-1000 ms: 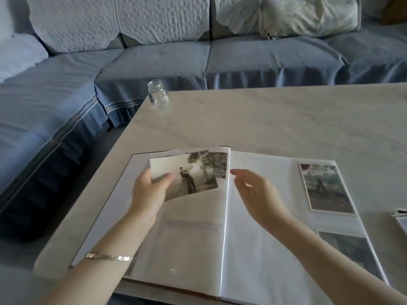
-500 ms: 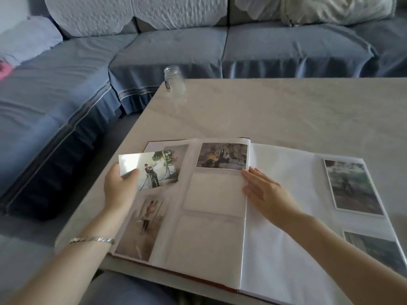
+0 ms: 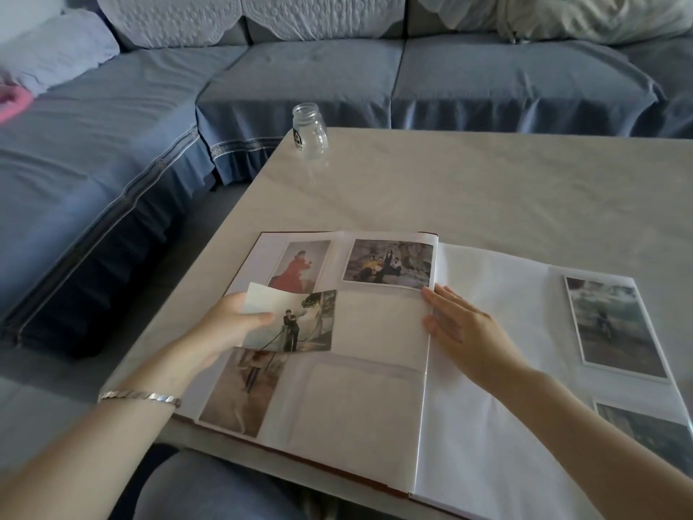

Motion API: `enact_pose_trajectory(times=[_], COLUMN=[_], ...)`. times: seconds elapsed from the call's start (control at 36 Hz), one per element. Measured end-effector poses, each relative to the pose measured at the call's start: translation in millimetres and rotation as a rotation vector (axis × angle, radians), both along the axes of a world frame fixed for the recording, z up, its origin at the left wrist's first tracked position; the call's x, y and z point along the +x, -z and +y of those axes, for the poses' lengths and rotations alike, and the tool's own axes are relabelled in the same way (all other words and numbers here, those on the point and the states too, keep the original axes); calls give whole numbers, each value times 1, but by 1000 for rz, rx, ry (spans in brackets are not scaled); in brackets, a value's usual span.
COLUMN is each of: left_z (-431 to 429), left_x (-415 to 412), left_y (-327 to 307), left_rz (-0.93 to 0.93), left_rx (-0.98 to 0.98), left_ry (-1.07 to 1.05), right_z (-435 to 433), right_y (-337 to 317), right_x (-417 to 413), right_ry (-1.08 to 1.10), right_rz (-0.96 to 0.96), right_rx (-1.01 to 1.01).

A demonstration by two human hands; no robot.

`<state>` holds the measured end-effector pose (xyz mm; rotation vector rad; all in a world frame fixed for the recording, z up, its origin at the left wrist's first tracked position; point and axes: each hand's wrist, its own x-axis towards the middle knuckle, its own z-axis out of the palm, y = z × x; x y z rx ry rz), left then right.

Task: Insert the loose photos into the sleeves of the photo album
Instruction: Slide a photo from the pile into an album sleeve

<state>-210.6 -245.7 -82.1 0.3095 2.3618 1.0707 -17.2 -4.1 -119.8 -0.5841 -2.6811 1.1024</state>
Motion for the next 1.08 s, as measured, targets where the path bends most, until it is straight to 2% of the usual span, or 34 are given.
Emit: enact_pose_trajectory(times=[0.22, 0.39, 0.64, 0.83, 0.97, 1.08], left_z=[26, 47, 50, 57, 57, 57], left_x=[10, 20, 32, 37, 35, 34], left_y=[-4, -1, -2, -2, -6, -8], left_rz=[-15, 5, 159, 143, -20, 27], left_rx=[40, -108, -40, 26, 85, 47], left_ry=[147, 274, 2, -26, -49, -11], right_z=[0, 0, 1, 0, 1, 1], right_y=[-1, -1, -2, -4, -4, -4], right_x=[-1, -1, -1, -1, -1, 0], right_ry=[-3, 6, -2, -8, -4, -4], right_rz=[-11, -16, -25, -26, -34, -30], right_rx=[4, -18, 5, 5, -4, -14])
